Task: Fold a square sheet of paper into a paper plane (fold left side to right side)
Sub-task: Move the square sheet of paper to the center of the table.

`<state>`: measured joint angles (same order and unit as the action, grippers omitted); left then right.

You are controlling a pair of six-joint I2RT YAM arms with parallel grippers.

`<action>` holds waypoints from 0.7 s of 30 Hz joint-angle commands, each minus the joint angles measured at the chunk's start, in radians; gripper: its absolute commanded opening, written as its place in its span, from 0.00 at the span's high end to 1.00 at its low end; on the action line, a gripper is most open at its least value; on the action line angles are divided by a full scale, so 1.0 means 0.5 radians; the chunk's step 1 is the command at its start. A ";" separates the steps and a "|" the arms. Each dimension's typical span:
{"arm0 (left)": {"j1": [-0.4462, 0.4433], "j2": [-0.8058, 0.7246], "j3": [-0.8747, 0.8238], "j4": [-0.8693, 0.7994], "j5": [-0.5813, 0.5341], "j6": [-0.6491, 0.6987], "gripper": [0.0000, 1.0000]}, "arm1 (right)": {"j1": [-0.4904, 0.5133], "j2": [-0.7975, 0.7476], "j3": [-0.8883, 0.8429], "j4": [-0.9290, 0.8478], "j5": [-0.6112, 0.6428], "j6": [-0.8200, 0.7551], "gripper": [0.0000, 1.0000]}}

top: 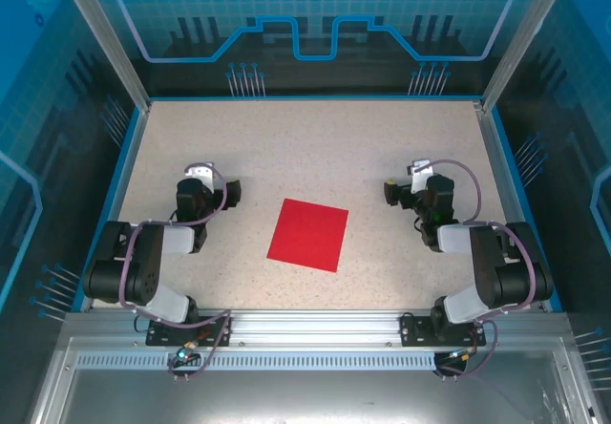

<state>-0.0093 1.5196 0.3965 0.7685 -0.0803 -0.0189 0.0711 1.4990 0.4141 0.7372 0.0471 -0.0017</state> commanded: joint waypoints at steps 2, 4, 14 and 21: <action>0.009 -0.005 0.038 0.037 0.045 0.038 0.01 | -0.030 0.013 0.037 0.027 -0.018 -0.022 0.01; 0.009 -0.007 0.039 0.035 0.044 0.038 0.01 | -0.029 0.014 0.037 0.029 -0.018 -0.024 0.01; 0.009 -0.006 0.041 0.026 0.048 0.035 0.01 | -0.041 0.013 0.038 0.023 -0.042 -0.017 0.01; 0.010 -0.045 0.059 -0.022 -0.033 0.002 0.01 | -0.054 0.002 0.043 0.011 -0.024 0.002 0.01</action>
<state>-0.0093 1.5192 0.3969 0.7666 -0.0814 -0.0196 0.0643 1.4990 0.4141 0.7368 0.0368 -0.0013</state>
